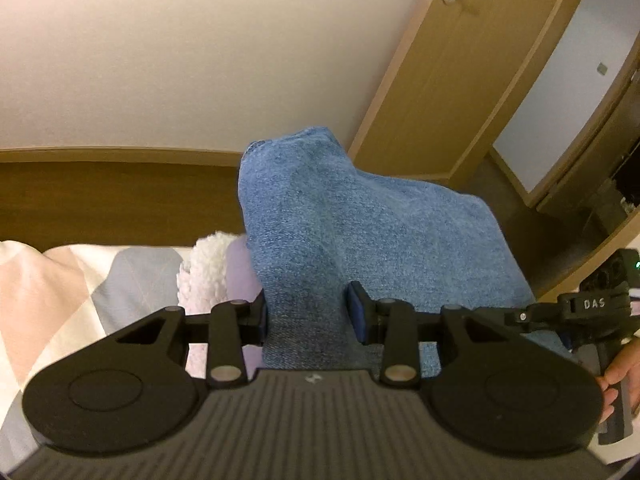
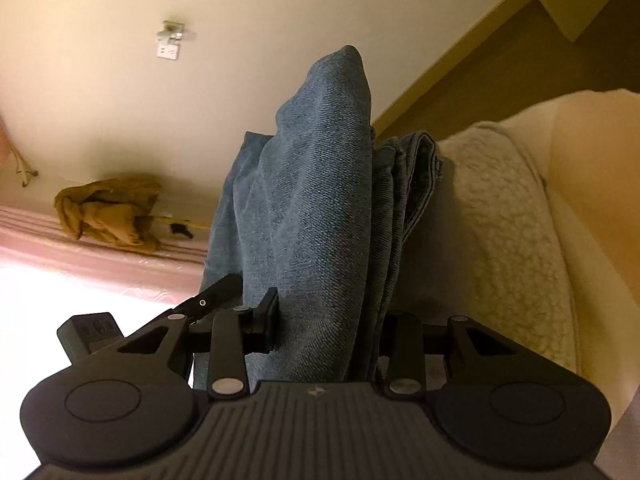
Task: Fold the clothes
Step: 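Lift the jeans bundle and carry it onto the cream fleece towel with both grippers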
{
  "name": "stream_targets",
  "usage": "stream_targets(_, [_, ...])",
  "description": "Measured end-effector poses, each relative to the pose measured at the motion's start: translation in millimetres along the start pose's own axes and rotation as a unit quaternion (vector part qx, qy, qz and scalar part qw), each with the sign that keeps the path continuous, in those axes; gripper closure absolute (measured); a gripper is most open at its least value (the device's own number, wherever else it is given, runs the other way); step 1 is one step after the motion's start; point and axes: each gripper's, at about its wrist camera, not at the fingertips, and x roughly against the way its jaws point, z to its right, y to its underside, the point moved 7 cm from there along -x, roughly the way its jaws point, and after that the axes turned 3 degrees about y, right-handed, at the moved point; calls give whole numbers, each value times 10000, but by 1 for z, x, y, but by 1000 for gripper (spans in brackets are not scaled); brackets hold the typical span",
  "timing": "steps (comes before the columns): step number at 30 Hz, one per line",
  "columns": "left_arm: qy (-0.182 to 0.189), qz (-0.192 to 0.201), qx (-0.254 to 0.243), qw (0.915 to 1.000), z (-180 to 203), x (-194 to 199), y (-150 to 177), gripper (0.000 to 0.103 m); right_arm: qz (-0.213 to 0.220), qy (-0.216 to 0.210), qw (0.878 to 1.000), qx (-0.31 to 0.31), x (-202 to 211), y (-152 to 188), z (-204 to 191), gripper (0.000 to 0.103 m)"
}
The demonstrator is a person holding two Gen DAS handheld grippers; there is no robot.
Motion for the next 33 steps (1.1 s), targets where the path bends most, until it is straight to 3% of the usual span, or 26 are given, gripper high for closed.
stream_targets(5, [-283,47,35,9996,-17,-11,20,53,-100,328,9982,497,-10,7,11,54])
stream_targets(8, [-623,303,5,9976,-20,6,22,55,-37,581,9927,1052,-3,6,1,40])
stream_targets(11, [-1277,727,-166,9890,-17,39,25,66,413,1021,9736,2001,25,1,-16,34])
stream_targets(13, [-1422,1167,-192,9828,-1,67,29,66,923,1397,9429,2881,46,1,-32,34])
stream_targets(16, [-1451,1572,-321,9763,27,88,42,67,1430,1279,8827,4290,63,25,-68,34])
stream_targets(19, [-1395,1607,-399,9763,43,79,63,68,1237,738,8209,5526,56,76,-83,35])
stream_targets(21, [-1374,1415,-372,9797,42,60,77,72,952,511,7775,6195,46,111,-72,41])
stream_targets(23, [-1564,1292,-465,9781,39,44,88,74,812,581,7360,6696,33,130,-52,46])
stream_targets(24, [-1617,1294,-550,9768,37,36,92,74,799,704,7221,6835,20,129,-33,49])
stream_targets(26, [-1590,1387,-522,9761,34,29,96,73,773,598,7283,6783,14,125,-15,49])
stream_targets(30, [-1527,1528,-303,9759,31,30,95,75,868,441,7153,6920,12,131,8,46])
stream_targets(32, [-1553,1526,-285,9756,31,33,93,76,760,542,7064,7016,17,137,-3,45])
stream_targets(33, [-1545,1509,-284,9760,30,32,93,76,706,514,7161,6925,24,137,-12,45])
